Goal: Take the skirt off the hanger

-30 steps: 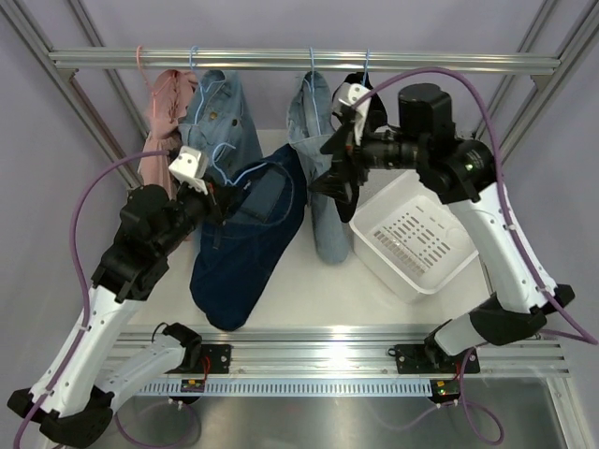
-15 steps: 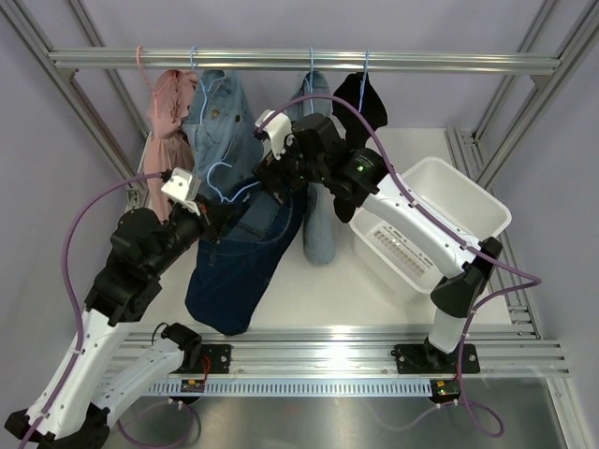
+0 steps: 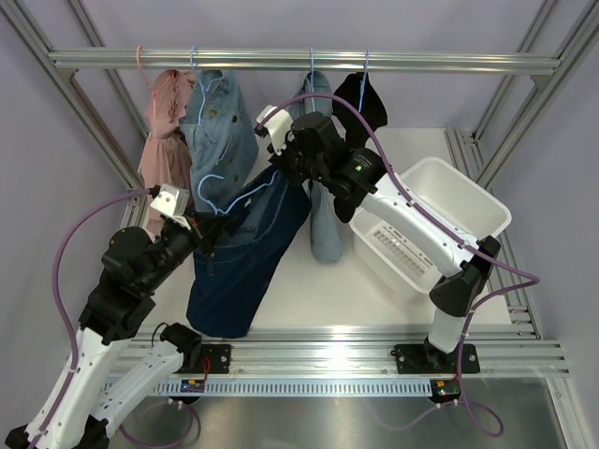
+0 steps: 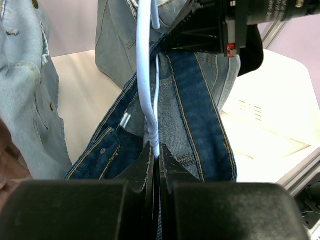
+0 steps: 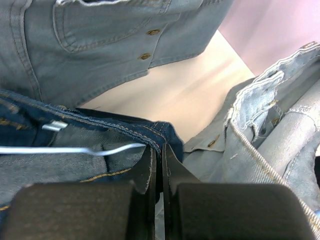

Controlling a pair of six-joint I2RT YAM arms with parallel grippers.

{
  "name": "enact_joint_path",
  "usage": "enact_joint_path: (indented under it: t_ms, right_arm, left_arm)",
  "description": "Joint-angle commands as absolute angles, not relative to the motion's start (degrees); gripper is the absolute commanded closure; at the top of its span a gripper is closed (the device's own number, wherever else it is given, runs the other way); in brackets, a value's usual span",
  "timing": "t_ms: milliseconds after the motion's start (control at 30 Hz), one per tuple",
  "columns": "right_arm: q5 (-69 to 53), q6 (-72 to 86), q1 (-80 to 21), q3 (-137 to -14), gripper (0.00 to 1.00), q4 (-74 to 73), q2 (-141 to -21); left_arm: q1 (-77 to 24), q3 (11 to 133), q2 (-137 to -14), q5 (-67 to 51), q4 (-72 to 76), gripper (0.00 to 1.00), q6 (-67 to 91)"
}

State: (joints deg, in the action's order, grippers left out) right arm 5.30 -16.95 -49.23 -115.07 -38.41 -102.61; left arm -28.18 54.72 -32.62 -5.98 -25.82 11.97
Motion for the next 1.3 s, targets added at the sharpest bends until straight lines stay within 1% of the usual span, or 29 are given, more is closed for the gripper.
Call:
enact_joint_path:
  t_ms: [0, 100, 267, 433, 533, 567, 633, 667, 800, 867, 1000, 1100, 1267]
  right_arm:
    - [6.42, -16.35, -46.86, -118.47, 1.0, -37.18, -103.88]
    - [6.85, -14.95, -44.92, -121.45, 1.0, -37.44, -105.02]
    - [7.21, -12.75, -38.68, -127.69, 1.0, -37.09, -106.79]
    - [3.96, -12.13, -35.16, -127.01, 1.0, -37.62, -107.05]
    - [-4.62, -14.83, -34.28, -123.86, 1.0, -39.19, -105.74]
    - [-12.58, -16.42, -34.19, -122.79, 1.0, -39.9, -104.34]
    - [-20.7, -18.97, -34.28, -118.23, 1.0, -40.87, -102.67]
    - [-27.62, -20.46, -34.28, -115.6, 1.0, -40.96, -101.26]
    - [-36.46, -20.3, -34.45, -112.51, 1.0, -40.78, -100.37]
    - [-37.96, -19.95, -34.63, -110.66, 1.0, -40.87, -100.11]
    - [-34.55, -19.78, -35.24, -107.15, 1.0, -40.0, -98.88]
    - [-30.86, -20.83, -35.07, -105.22, 1.0, -39.12, -96.95]
    - [-32.51, -24.51, -34.89, -102.66, 1.0, -39.81, -94.14]
  left_arm:
    - [-28.3, 55.28, -29.45, -7.47, -22.06, 1.0, 13.45]
    - [-28.3, 55.02, -28.83, -8.79, -24.59, 1.0, 12.66]
    - [-28.39, 53.88, -27.6, -9.84, -28.64, 1.0, 11.78]
    - [-28.39, 52.91, -25.67, -10.37, -29.27, 1.0, 11.95]
    - [-28.39, 52.91, -25.05, -9.5, -27.78, 1.0, 12.48]
    - [-28.39, 52.91, -25.22, -9.14, -26.9, 1.0, 13.26]
    - [-28.39, 52.47, -25.66, -8.18, -24.1, 1.0, 14.58]
    - [-28.39, 52.21, -26.36, -7.65, -20.69, 1.0, 16.59]
    - [-28.39, 51.59, -30.13, -4.84, -10.3, 1.0, 20.91]
    - [-28.39, 52.46, -31.72, -2.91, -4.85, 1.0, 22.75]
    - [-28.39, 55.01, -35.5, -1.32, -0.79, 1.0, 23.64]
    - [-28.3, 57.04, -36.3, -0.71, -2.54, 1.0, 22.68]
    - [-28.39, 58.36, -32.35, -0.26, -10.97, 1.0, 18.9]
